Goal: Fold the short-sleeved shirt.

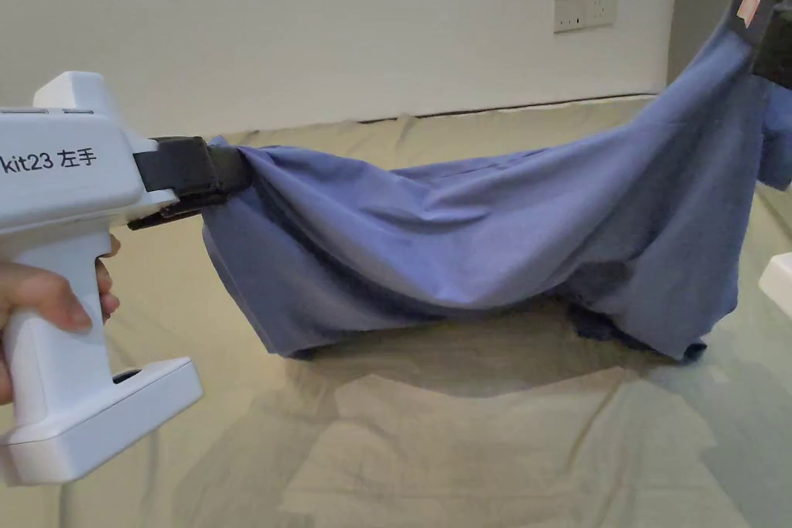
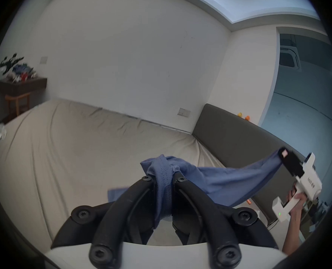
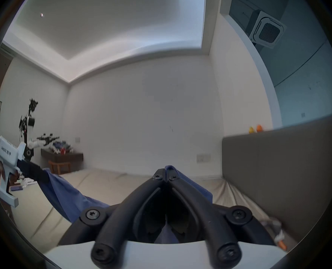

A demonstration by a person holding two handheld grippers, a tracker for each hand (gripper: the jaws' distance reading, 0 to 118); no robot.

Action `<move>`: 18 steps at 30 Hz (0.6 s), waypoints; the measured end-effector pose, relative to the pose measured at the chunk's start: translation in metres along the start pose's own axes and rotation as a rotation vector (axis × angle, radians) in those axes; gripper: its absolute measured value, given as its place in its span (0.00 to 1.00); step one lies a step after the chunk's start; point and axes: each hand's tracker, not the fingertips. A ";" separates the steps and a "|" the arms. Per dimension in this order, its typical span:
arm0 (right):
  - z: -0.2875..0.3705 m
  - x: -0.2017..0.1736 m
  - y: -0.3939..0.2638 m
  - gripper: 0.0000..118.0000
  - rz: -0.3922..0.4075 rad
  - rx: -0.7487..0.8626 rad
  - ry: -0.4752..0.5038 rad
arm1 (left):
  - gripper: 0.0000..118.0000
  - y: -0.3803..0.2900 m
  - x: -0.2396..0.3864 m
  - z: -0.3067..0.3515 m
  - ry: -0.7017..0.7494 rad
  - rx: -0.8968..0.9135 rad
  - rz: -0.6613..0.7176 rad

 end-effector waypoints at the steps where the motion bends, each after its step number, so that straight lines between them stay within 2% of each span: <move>1: 0.018 -0.001 -0.013 0.00 -0.047 -0.031 0.014 | 0.10 -0.024 0.005 0.014 0.026 -0.012 0.017; 3: 0.054 -0.001 -0.038 0.00 -0.143 -0.107 -0.002 | 0.10 -0.060 0.005 0.033 0.086 -0.053 0.010; 4: 0.072 -0.003 -0.057 0.00 -0.247 -0.201 -0.059 | 0.10 -0.080 0.006 0.041 0.105 -0.087 -0.006; 6: 0.100 -0.010 -0.074 0.00 -0.116 -0.243 -0.090 | 0.10 -0.121 0.013 0.054 0.173 -0.161 -0.024; 7: 0.114 -0.012 -0.087 0.00 -0.158 -0.322 -0.116 | 0.10 -0.138 0.013 0.059 0.175 -0.188 -0.029; 8: 0.127 -0.015 -0.098 0.00 -0.150 -0.353 -0.119 | 0.10 -0.158 0.012 0.064 0.197 -0.228 -0.003; 9: 0.140 -0.017 -0.114 0.00 -0.213 -0.436 -0.101 | 0.10 -0.177 0.013 0.068 0.205 -0.250 0.019; 10: 0.151 -0.016 -0.120 0.00 -0.175 -0.458 -0.105 | 0.10 -0.194 0.012 0.072 0.205 -0.273 0.040; 11: 0.158 -0.018 -0.128 0.00 -0.183 -0.517 -0.119 | 0.10 -0.206 0.012 0.076 0.206 -0.284 0.055; 12: 0.165 -0.020 -0.132 0.00 -0.141 -0.521 -0.119 | 0.10 -0.218 0.012 0.078 0.224 -0.304 0.032; 15: 0.183 -0.017 -0.145 0.00 -0.161 -0.598 -0.144 | 0.10 -0.242 0.012 0.087 0.258 -0.344 0.031; 18: 0.195 -0.015 -0.156 0.00 -0.143 -0.663 -0.154 | 0.10 -0.251 0.007 0.098 0.275 -0.342 0.063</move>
